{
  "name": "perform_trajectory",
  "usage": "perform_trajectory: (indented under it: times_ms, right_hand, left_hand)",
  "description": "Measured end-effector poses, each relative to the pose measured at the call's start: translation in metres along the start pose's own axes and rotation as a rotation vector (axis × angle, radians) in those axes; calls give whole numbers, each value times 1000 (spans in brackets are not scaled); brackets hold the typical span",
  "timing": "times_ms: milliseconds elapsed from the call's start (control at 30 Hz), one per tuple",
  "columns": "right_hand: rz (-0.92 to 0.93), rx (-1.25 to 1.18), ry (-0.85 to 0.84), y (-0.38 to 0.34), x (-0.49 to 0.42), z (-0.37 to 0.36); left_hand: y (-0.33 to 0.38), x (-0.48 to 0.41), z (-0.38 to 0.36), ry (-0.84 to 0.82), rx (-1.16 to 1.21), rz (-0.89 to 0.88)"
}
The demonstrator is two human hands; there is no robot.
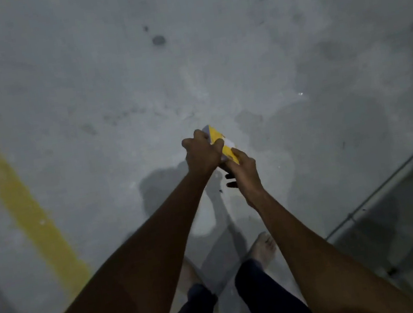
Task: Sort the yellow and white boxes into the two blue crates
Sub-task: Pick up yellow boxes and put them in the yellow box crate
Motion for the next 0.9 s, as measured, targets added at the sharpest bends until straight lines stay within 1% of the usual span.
perform_trajectory:
  times_ms: [67,100,133,167,200,233,300,333,433,500,533,567,633,767,900]
  right_hand:
    - [201,246,71,-57,66,23]
    - [305,330,139,-82,96,34]
    - [404,384,212,-110,127,46]
    - [463,392,250,-138,159,58]
    - [471,365,238,-164,193,69]
    - [436,309,213,-184,219,78]
    - [348,190,175,-220,265,95]
    - [323,148,163,-234,285,102]
    - [339,86,118,-265,341,115]
    - [331,27,42,-273,372,112]
    - [325,-5,-6,-277,386,109]
    - [319,-27,-53,-280,397,104]
    - [329,-18,-143,-285,418,90]
    - [375,75,-335,-305,461,59]
    - [494,185,-519,-324,513,22]
  left_hand:
    - [43,47,54,60,92,-15]
    - [60,71,78,74,177,9]
    - [77,97,97,60,272,45]
    - [95,124,120,40,353,70]
    - [110,151,142,25,409,83]
    - [125,177,162,14,432,74]
    - [151,222,204,7,402,-14]
    - [157,244,223,21,402,-30]
    - [162,307,270,97,422,-49]
    - [158,351,288,113,414,-57]
    - [154,372,291,94,461,-35]
    - [148,389,292,73,535,0]
    - [139,421,299,91,743,28]
    - [124,475,322,317,1076,4]
    - [98,531,339,550,1345,-45]
Point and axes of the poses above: each hand's wrist, its own x-axis away from the middle knuckle, its own z-axis out of the back of the hand, y = z × x, the point moved 7 cm from there along -x, towards the middle knuckle, and after that the axes turned 13 degrees about x, right-handed, at the moved point
